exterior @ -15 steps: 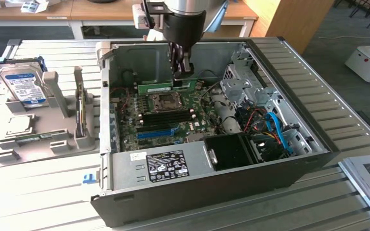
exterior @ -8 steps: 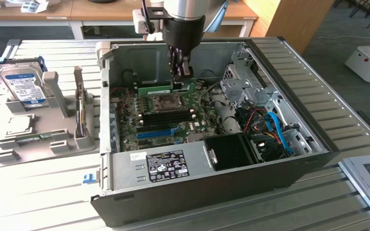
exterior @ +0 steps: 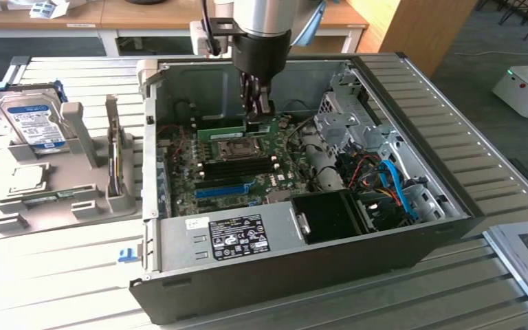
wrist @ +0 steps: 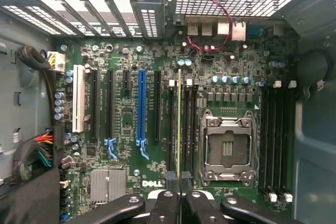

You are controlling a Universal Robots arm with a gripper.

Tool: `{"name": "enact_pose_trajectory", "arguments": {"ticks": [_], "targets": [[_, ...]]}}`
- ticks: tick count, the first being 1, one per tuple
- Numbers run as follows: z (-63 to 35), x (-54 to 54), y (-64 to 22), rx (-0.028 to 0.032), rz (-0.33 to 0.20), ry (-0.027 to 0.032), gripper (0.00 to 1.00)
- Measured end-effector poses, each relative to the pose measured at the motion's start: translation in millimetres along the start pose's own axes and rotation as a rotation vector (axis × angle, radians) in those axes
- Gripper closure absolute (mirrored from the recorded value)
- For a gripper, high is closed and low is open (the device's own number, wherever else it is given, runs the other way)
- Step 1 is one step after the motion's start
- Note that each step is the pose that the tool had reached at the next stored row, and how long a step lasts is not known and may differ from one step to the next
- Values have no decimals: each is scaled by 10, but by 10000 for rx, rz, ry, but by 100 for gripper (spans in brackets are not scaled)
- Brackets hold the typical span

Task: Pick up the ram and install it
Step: 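Insert the ram into the slot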

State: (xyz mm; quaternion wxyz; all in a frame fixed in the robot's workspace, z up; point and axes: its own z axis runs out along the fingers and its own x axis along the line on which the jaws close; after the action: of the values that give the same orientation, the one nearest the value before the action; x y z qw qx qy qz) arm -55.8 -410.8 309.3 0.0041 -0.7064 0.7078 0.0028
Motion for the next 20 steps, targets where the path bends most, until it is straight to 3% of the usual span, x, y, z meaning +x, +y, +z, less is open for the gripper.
{"name": "enact_pose_trajectory", "arguments": {"ticks": [20], "targets": [[236,2,0,1,27,-1,88]]}}
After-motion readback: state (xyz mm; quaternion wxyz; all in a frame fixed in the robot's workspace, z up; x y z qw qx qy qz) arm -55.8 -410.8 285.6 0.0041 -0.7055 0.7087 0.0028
